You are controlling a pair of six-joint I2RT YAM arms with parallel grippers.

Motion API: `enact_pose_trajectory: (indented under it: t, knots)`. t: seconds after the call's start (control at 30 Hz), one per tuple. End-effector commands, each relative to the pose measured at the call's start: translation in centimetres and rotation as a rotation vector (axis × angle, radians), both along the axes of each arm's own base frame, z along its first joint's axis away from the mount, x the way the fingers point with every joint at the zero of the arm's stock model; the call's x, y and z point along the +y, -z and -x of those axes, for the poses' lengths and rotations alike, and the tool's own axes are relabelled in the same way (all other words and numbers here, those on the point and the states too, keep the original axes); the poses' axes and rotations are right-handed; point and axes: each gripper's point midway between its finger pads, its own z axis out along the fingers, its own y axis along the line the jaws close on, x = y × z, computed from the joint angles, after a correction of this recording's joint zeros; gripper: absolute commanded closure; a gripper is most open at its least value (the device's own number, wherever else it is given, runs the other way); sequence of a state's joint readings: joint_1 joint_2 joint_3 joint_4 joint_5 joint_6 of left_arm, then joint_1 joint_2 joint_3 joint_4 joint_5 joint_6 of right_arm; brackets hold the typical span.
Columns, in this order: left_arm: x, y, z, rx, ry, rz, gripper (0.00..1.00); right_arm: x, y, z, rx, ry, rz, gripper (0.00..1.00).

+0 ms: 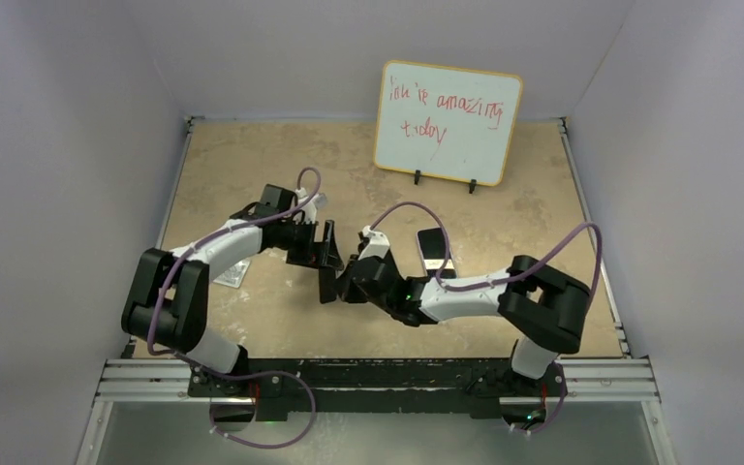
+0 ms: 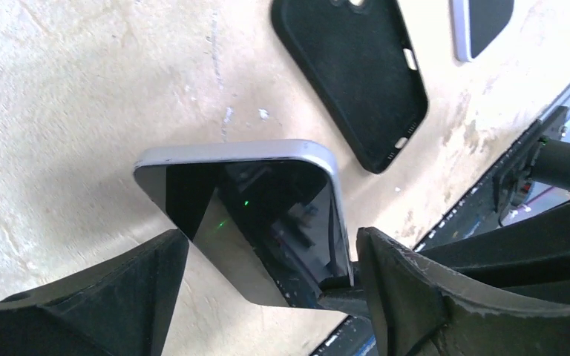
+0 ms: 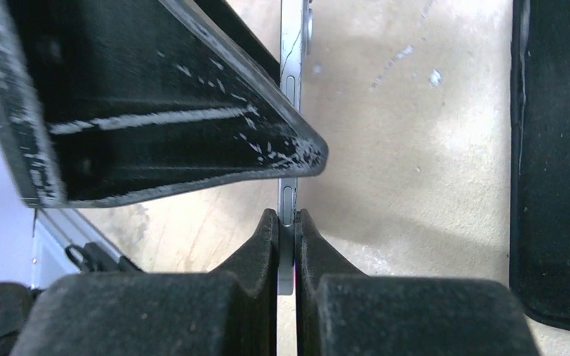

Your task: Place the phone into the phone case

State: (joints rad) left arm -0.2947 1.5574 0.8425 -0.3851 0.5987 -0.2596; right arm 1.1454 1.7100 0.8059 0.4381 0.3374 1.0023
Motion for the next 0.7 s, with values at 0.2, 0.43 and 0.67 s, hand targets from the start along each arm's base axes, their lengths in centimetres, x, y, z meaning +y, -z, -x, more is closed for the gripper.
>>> enact_pose_trajectory:
  t: [0.2,0.43,0.67]
  knots:
    - [0.4,-9.4,-0.7,-0.230,-0.018,0.013,0.08,-2.3,-7.3,1.4,-0.178,-0.140,-0.017,1.00]
    - [-0.1,-15.0,0.8,-0.382,0.037,0.114,0.00,-5.9,-9.2,2.1,-0.254,-0.207,0.095,1.00]
    - [-0.7,-14.7,2.0,-0.409,0.066,0.185,0.00,-9.9,-10.4,1.0,-0.239,-0.274,0.142,1.00]
